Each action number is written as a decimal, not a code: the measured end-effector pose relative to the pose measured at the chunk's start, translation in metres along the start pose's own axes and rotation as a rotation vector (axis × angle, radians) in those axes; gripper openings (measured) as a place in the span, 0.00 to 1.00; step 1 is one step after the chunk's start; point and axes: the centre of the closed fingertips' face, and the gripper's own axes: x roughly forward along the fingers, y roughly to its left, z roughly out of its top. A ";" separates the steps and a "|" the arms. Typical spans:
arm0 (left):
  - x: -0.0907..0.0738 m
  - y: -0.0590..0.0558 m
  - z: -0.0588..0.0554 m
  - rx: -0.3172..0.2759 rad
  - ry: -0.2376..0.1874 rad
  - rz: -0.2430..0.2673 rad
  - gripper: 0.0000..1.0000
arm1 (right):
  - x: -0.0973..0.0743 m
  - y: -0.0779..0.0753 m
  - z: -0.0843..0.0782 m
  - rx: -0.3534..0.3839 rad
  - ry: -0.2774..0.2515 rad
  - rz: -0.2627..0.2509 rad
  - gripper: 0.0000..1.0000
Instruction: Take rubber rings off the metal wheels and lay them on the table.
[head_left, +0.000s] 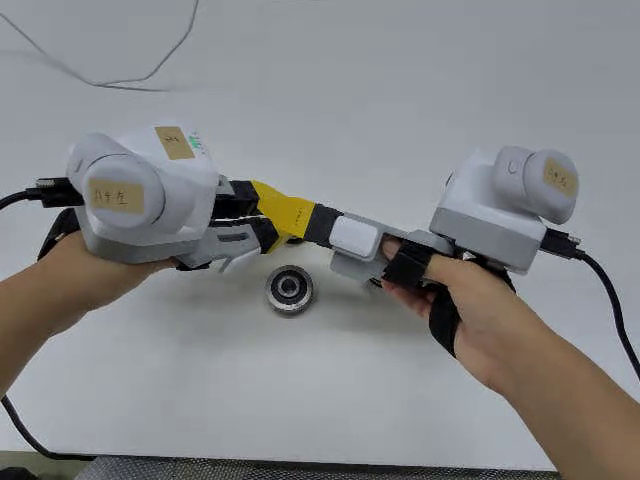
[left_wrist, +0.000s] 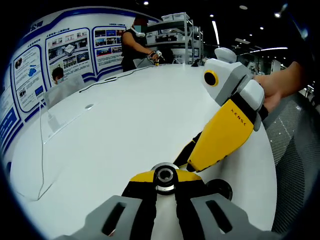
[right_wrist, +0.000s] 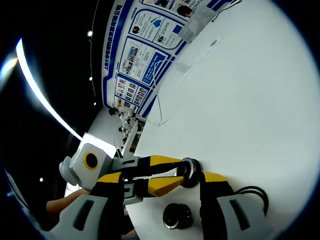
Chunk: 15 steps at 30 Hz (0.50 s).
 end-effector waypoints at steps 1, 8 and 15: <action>0.000 0.000 0.000 -0.001 -0.001 0.001 0.13 | 0.000 0.000 0.000 0.001 0.001 0.000 0.62; 0.000 -0.001 0.000 -0.001 0.000 0.002 0.13 | -0.001 0.003 -0.003 -0.014 0.013 -0.006 0.62; 0.001 -0.001 0.000 0.001 0.002 0.002 0.13 | -0.001 0.005 -0.005 -0.014 0.018 -0.013 0.63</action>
